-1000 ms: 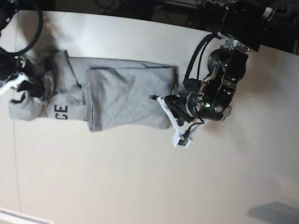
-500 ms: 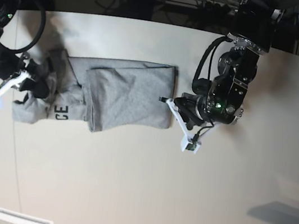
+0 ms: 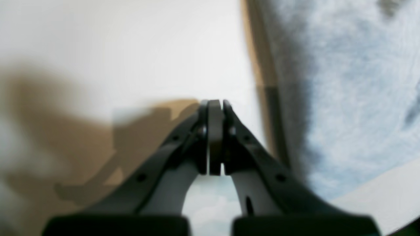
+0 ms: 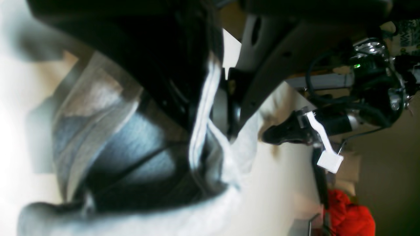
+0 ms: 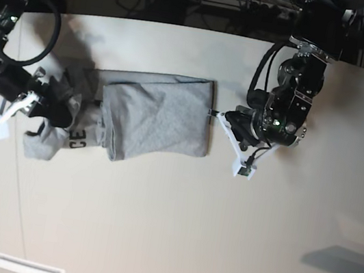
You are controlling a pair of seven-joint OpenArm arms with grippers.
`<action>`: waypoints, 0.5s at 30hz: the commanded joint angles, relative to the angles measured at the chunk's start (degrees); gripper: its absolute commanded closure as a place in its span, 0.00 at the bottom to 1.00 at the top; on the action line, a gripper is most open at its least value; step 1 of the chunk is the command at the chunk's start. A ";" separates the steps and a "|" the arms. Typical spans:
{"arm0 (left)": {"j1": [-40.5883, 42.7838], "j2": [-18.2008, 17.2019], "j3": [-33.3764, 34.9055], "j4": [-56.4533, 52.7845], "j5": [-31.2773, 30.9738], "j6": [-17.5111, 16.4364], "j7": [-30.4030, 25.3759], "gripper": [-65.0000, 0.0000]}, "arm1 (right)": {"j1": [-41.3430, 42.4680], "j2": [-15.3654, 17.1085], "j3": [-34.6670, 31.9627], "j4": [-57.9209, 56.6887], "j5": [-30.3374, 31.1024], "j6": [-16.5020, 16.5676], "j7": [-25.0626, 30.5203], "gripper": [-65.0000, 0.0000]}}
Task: Fold the T-shirt properly
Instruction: 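Lift the hem end with the right gripper and fold it toward the left gripper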
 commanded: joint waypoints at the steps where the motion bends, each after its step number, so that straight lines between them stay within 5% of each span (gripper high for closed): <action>1: -0.15 -1.42 -0.31 1.14 0.37 -0.01 -0.34 1.00 | 0.94 0.74 -0.22 0.97 1.77 -0.10 0.75 1.00; 8: 0.03 -4.93 -0.22 0.79 -0.25 -0.01 -0.34 1.00 | 1.03 -0.22 -0.22 0.97 2.29 0.16 0.49 1.00; 15: -0.59 -2.56 -0.40 0.70 -6.76 -2.82 -0.43 1.00 | 1.03 -1.89 -2.77 1.41 2.82 0.07 0.49 1.00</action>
